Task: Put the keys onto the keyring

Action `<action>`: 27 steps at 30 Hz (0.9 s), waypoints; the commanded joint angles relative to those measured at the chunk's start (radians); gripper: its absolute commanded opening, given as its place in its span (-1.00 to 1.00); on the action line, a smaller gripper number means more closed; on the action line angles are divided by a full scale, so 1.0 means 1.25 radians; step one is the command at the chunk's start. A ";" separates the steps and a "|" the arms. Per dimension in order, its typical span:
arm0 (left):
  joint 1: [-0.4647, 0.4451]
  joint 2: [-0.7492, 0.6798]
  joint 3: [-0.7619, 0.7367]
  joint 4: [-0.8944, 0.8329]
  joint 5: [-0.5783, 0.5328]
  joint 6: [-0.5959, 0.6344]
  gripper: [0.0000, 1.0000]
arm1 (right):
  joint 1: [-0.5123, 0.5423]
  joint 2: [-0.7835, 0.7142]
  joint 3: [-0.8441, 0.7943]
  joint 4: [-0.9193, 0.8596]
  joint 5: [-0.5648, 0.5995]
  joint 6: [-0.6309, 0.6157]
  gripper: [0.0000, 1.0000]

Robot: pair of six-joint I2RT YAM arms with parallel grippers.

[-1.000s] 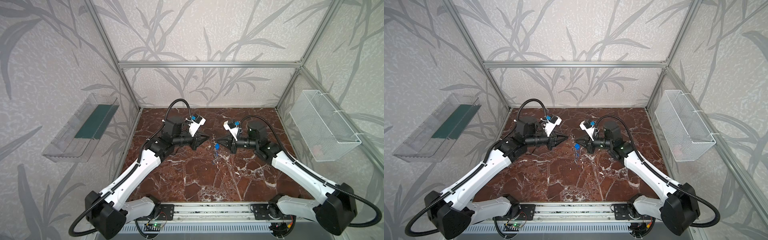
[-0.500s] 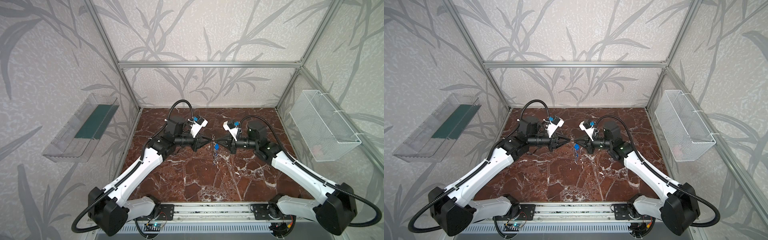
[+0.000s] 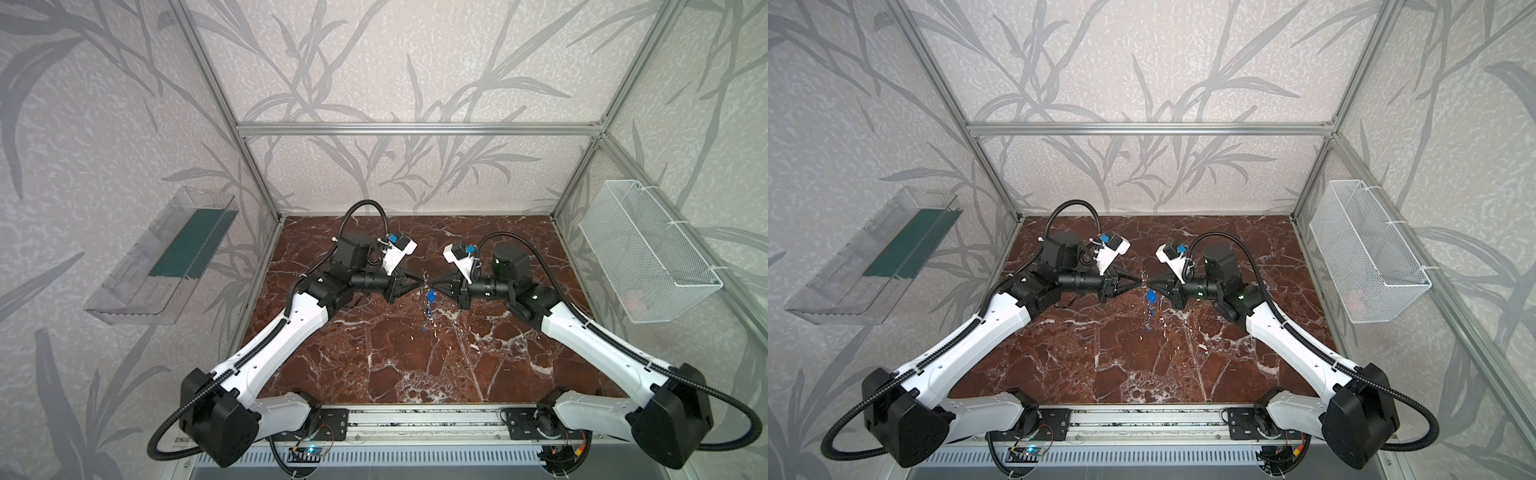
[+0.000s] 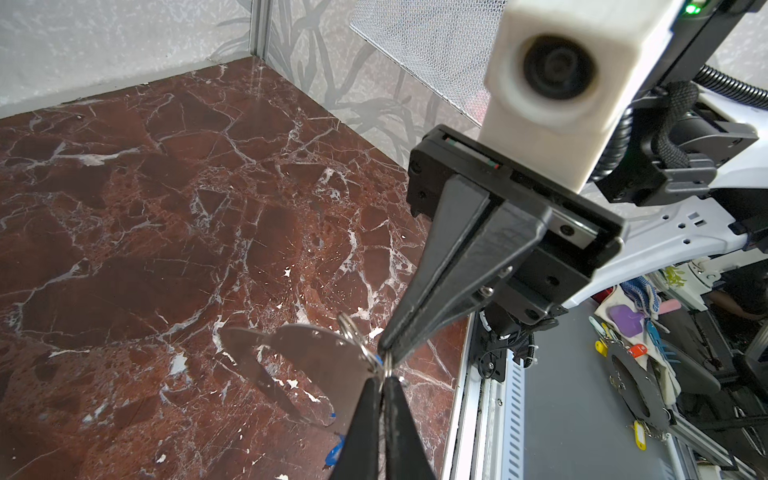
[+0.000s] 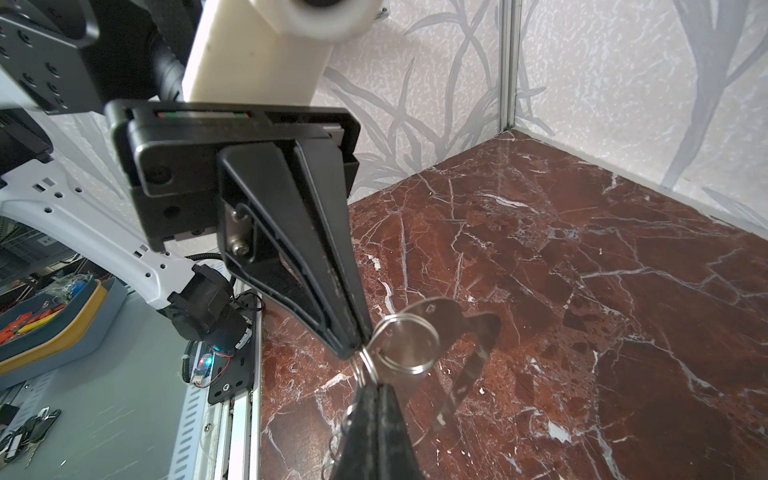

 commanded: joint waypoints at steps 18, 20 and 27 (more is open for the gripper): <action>-0.001 -0.005 0.014 -0.007 0.014 0.020 -0.66 | 0.014 0.007 0.033 0.004 0.022 -0.011 -1.00; -0.001 -0.001 0.014 -0.010 0.011 0.021 -0.74 | 0.015 0.006 0.033 0.006 0.016 -0.011 -1.00; -0.002 0.010 0.019 -0.014 0.013 0.022 -0.80 | 0.015 0.004 0.033 0.010 0.008 -0.008 -1.00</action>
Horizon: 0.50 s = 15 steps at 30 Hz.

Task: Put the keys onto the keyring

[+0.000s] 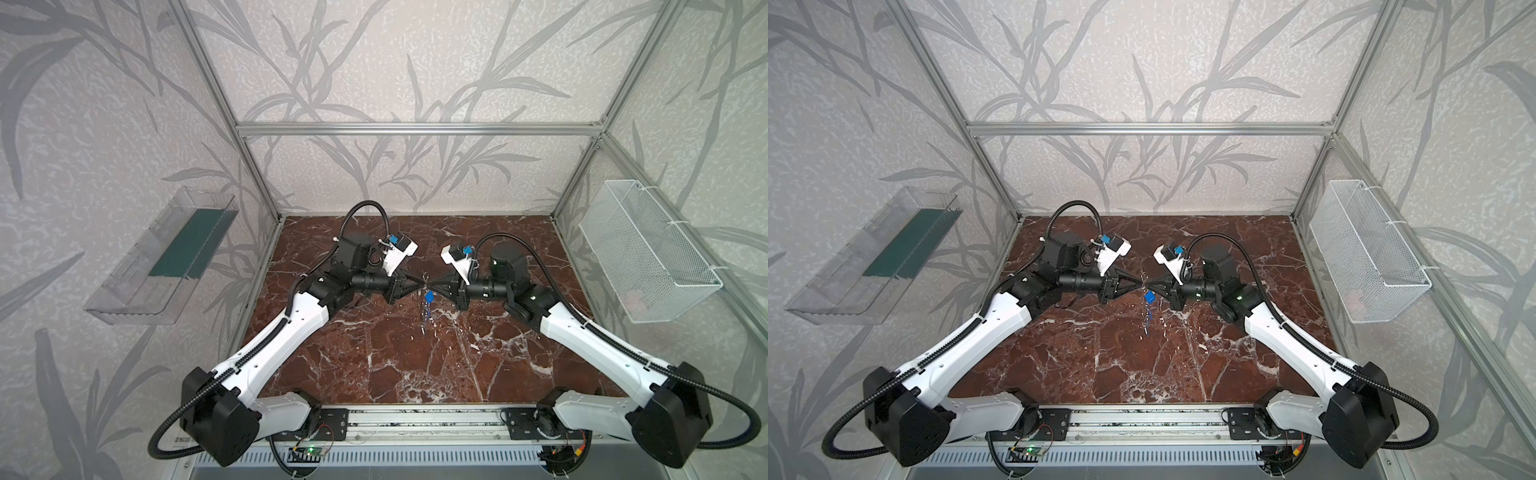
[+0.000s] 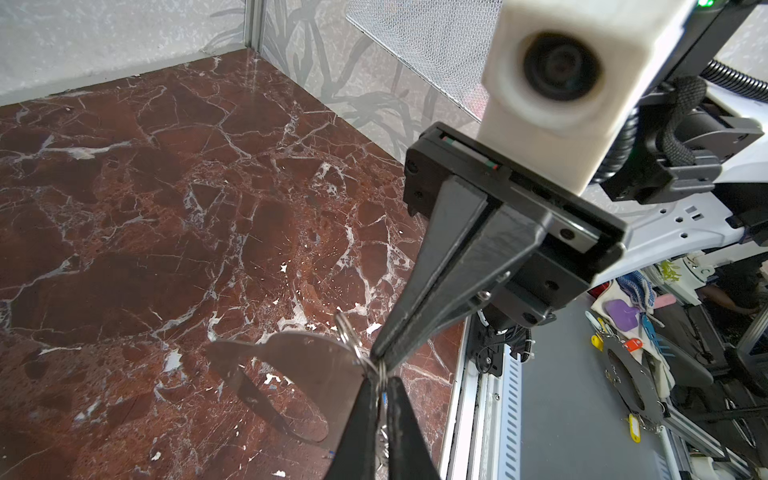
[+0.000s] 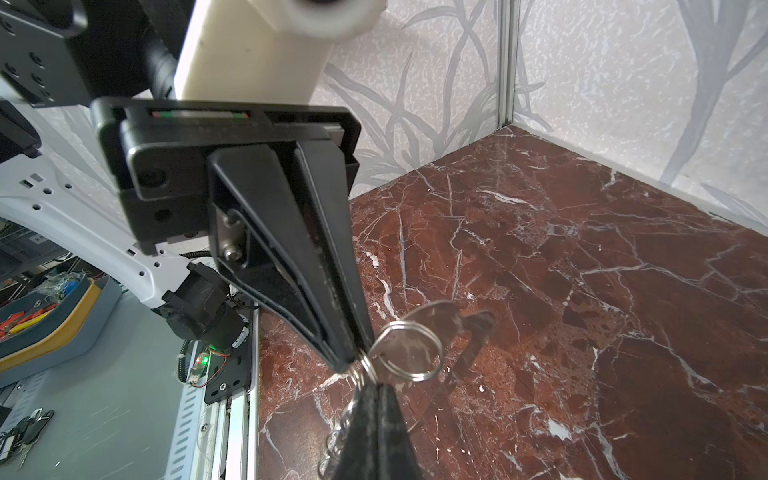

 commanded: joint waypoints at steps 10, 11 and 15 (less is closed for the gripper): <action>-0.001 0.002 0.012 0.014 -0.009 0.007 -1.00 | 0.005 -0.004 0.022 0.035 -0.017 0.004 -1.00; -0.002 -0.002 0.008 0.024 -0.013 0.001 -1.00 | 0.003 -0.007 0.019 0.038 -0.014 0.007 -1.00; 0.000 -0.028 -0.026 0.093 -0.045 -0.024 -1.00 | -0.016 -0.025 -0.006 0.078 0.005 0.053 -0.61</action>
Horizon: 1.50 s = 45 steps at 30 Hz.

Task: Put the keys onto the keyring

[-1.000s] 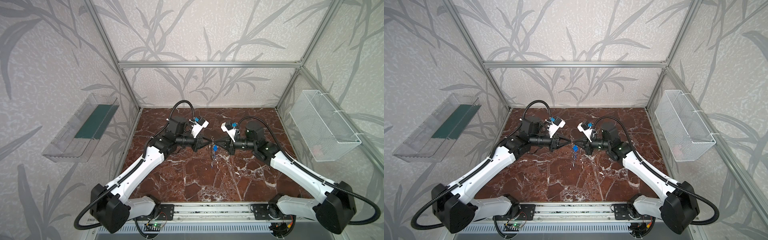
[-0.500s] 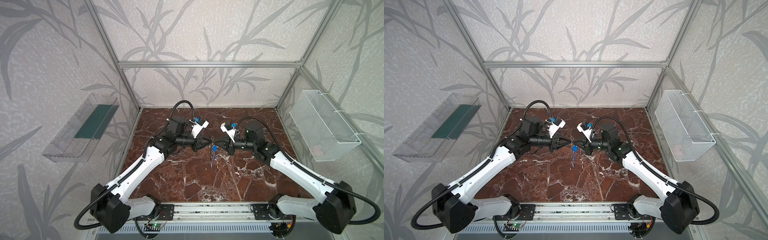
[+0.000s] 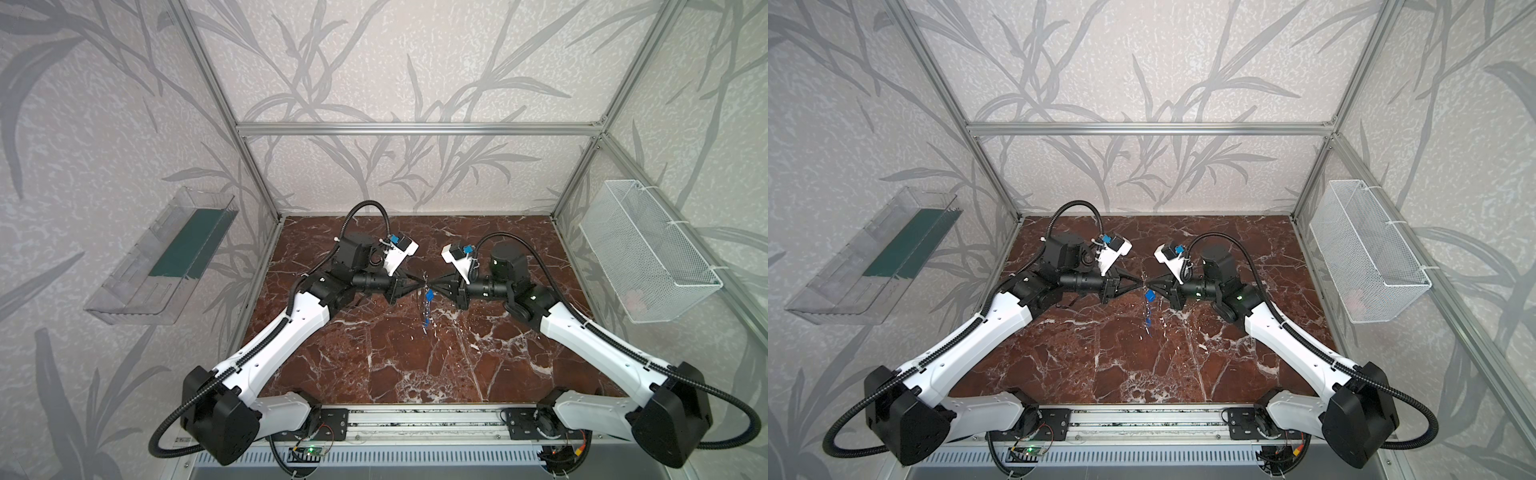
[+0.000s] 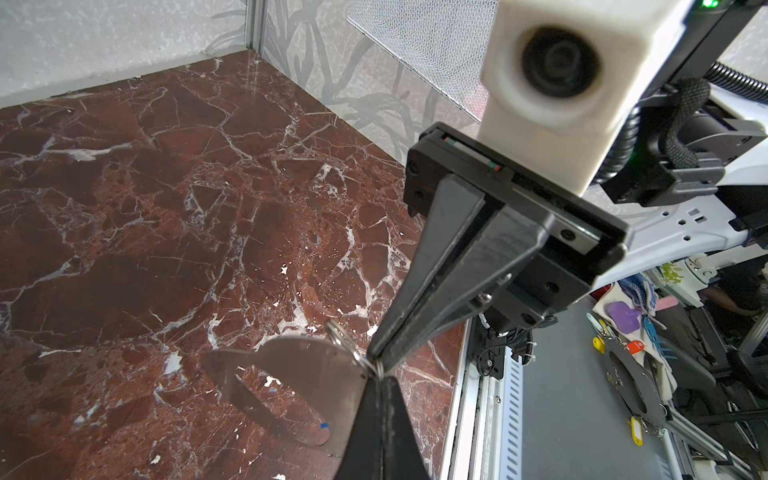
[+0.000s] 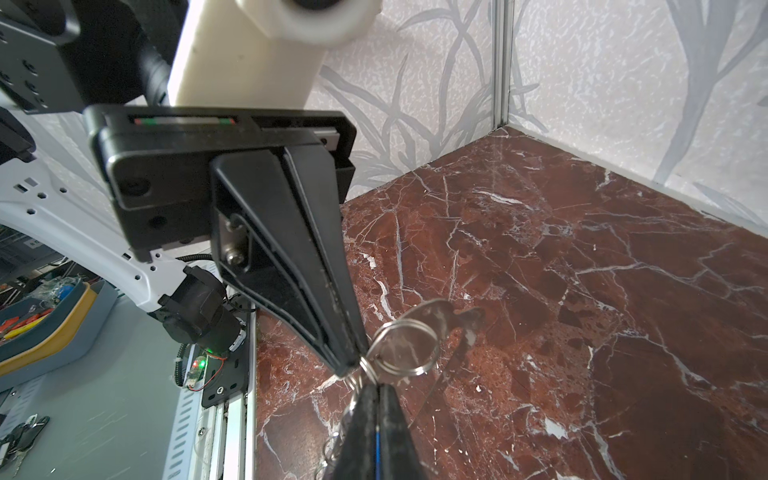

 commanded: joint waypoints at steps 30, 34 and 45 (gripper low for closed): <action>-0.021 -0.045 -0.198 0.752 -0.036 -0.274 -1.00 | -0.083 0.006 -0.097 0.454 -0.111 0.331 -0.21; -0.024 -0.043 -0.193 0.746 -0.032 -0.271 -1.00 | -0.067 -0.002 -0.085 0.427 -0.096 0.305 -0.32; -0.026 -0.040 -0.205 0.794 -0.053 -0.289 -1.00 | -0.060 -0.022 -0.100 0.431 -0.094 0.288 -0.74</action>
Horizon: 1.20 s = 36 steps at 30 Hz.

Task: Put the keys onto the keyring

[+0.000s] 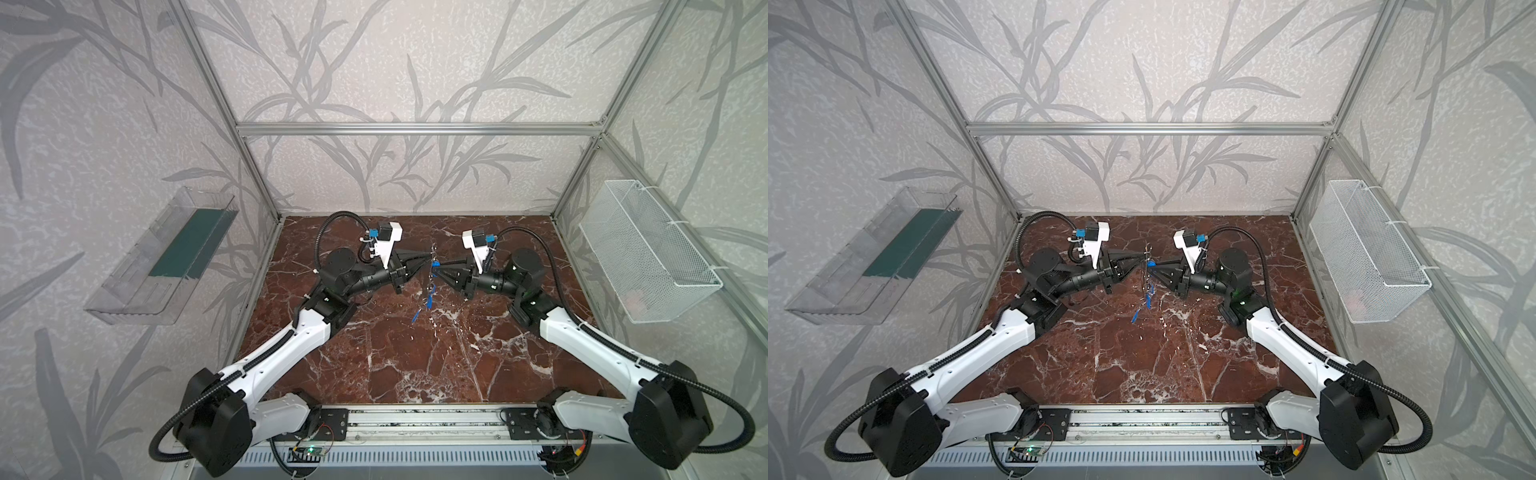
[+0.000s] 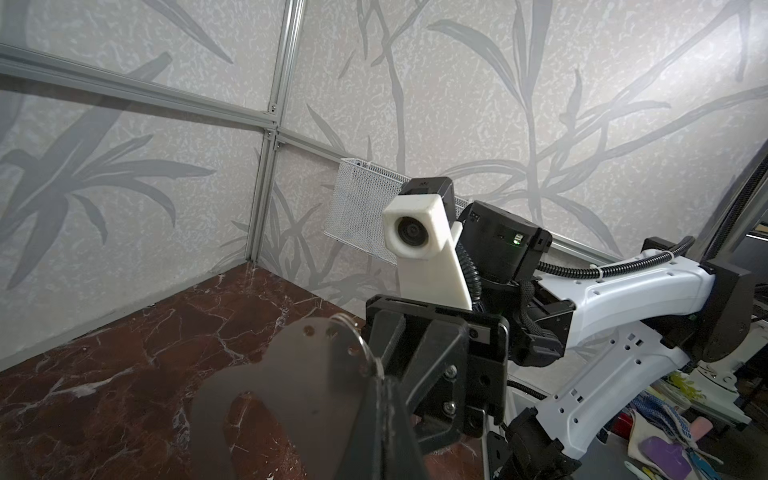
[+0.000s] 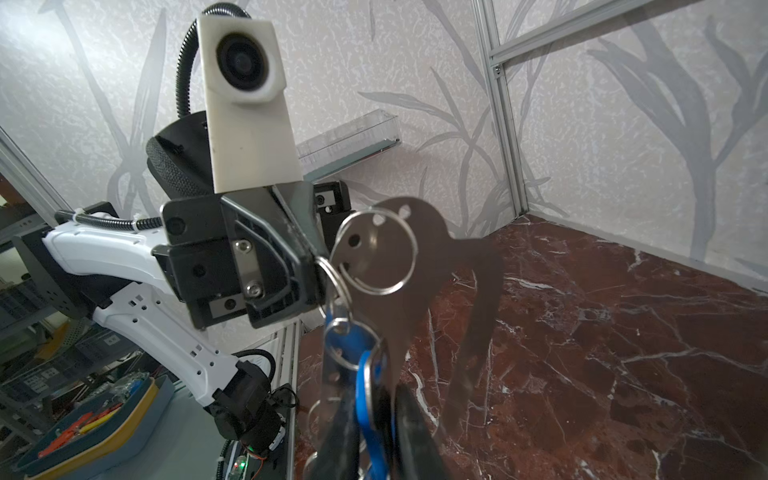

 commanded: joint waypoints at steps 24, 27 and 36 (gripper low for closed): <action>-0.003 0.034 -0.030 0.205 -0.039 -0.080 -1.00 | 0.055 -0.030 0.008 -0.134 0.072 -0.116 -0.56; -0.003 0.032 -0.033 0.205 -0.046 -0.077 -1.00 | 0.029 -0.047 -0.021 -0.087 0.079 -0.076 -0.50; -0.004 0.037 -0.032 0.208 -0.041 -0.080 -1.00 | -0.038 -0.089 -0.065 0.051 0.065 0.031 -0.48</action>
